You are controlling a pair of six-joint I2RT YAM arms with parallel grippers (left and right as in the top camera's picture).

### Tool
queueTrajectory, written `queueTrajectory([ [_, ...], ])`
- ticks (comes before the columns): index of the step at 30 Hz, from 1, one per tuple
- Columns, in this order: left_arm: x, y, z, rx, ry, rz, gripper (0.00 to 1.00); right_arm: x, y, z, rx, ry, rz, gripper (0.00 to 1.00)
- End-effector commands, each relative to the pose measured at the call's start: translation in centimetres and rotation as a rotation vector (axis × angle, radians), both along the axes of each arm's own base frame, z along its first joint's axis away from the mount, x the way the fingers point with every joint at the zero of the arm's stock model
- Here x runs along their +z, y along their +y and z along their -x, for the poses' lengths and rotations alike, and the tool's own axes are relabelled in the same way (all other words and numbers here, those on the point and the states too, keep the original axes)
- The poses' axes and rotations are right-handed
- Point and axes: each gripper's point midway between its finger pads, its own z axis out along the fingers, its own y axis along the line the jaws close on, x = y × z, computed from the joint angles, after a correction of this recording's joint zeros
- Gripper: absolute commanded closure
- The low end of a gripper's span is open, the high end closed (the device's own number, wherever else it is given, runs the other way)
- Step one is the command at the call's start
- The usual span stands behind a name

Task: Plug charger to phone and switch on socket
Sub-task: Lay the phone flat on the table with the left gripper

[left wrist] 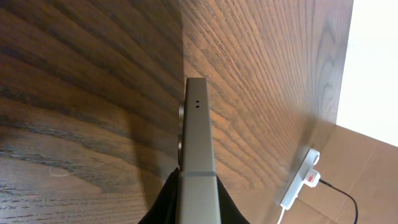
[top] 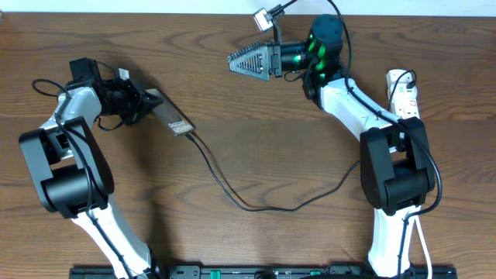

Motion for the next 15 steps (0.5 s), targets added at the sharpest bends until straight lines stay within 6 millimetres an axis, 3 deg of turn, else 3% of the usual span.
queueTrajectory([
  [1,0.89,0.14,-0.30,-0.013,-0.033,-0.003,0.93,0.52,-0.36,-0.19,-0.002,-0.038,-0.007,0.01],
  [15,0.73,0.10,-0.01,-0.011,-0.016,-0.002,0.93,0.53,-0.36,-0.19,-0.002,-0.047,-0.008,0.01],
])
